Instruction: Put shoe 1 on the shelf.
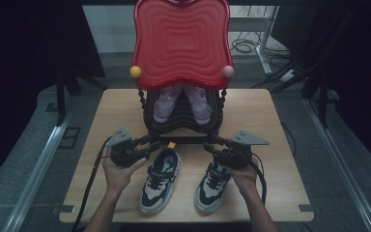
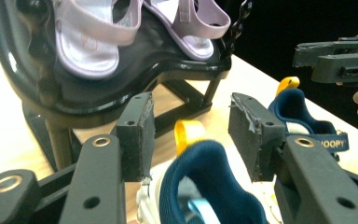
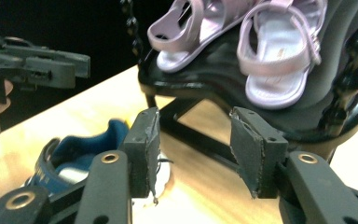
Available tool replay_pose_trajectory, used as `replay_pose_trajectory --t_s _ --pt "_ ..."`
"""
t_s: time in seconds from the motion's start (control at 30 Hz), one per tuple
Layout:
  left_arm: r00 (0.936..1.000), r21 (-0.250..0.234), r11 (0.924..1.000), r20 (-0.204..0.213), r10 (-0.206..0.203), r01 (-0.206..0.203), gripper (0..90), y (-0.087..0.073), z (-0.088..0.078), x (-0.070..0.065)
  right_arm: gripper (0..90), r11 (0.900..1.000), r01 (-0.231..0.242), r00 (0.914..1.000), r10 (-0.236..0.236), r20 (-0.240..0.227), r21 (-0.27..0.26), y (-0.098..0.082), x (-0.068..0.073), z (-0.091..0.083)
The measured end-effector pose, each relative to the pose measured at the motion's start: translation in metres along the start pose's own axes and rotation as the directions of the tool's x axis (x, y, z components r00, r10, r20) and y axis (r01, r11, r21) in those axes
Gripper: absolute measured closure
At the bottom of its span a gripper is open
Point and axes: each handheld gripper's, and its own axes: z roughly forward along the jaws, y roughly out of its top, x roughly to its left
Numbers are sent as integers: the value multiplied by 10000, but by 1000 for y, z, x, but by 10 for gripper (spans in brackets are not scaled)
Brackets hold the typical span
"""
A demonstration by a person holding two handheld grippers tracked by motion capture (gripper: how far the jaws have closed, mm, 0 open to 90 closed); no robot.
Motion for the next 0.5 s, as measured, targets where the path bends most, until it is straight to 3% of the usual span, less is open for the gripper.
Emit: replay_pose_trajectory --t_s 0.2,0.4,0.5 --pt "10000 113 9999 69 -62 61 510 -14 -13 -3 505 9997 18 9995 -10 -308 258 -12 1 -11" --pt "9994 506 9985 252 -226 213 507 -23 -25 -6 499 9984 27 9994 -7 -349 572 -24 1 -20" --pt "9995 856 9963 303 -52 26 509 -29 -27 -8 495 9972 23 9994 2 -342 747 -29 0 -28"
